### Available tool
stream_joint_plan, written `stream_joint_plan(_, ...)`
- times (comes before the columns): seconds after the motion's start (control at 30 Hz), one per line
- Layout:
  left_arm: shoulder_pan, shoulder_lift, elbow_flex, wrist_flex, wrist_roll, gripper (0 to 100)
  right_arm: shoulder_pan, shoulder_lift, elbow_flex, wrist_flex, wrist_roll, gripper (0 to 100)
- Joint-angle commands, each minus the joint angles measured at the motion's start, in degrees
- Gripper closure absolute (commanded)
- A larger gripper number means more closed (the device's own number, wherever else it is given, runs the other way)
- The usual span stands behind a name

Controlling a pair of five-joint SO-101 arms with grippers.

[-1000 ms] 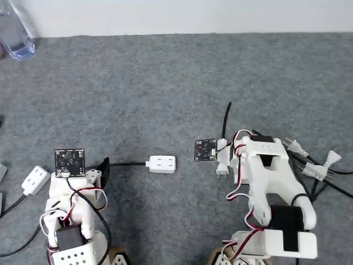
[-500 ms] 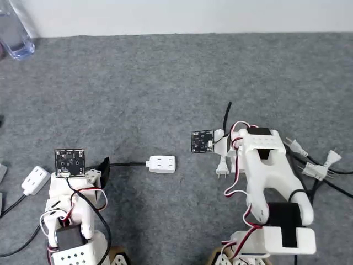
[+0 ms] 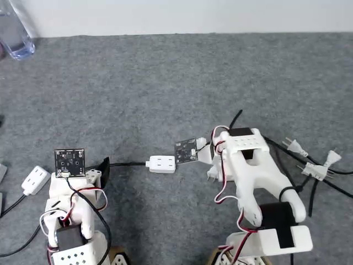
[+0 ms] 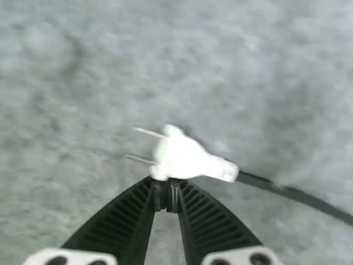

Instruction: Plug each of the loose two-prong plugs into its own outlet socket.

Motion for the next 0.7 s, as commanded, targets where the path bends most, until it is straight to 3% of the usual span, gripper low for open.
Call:
stream_joint_plan(0.0,-0.09,-0.97,-0.31,-1.23,-0.44,69,-2.07,-0.48,-0.79,5.14,-0.70,99.0)
stream_joint_plan(0.23,-0.09,-0.97,-0.31,-1.23,-0.44,69,-5.14,-0.57,-1.14,8.92,-0.70,99.0)
stream_joint_plan(0.67,-0.09,-0.97,-0.31,-1.23,-0.44,69,-8.40,-0.13,-1.05,-0.75,-0.70,99.0)
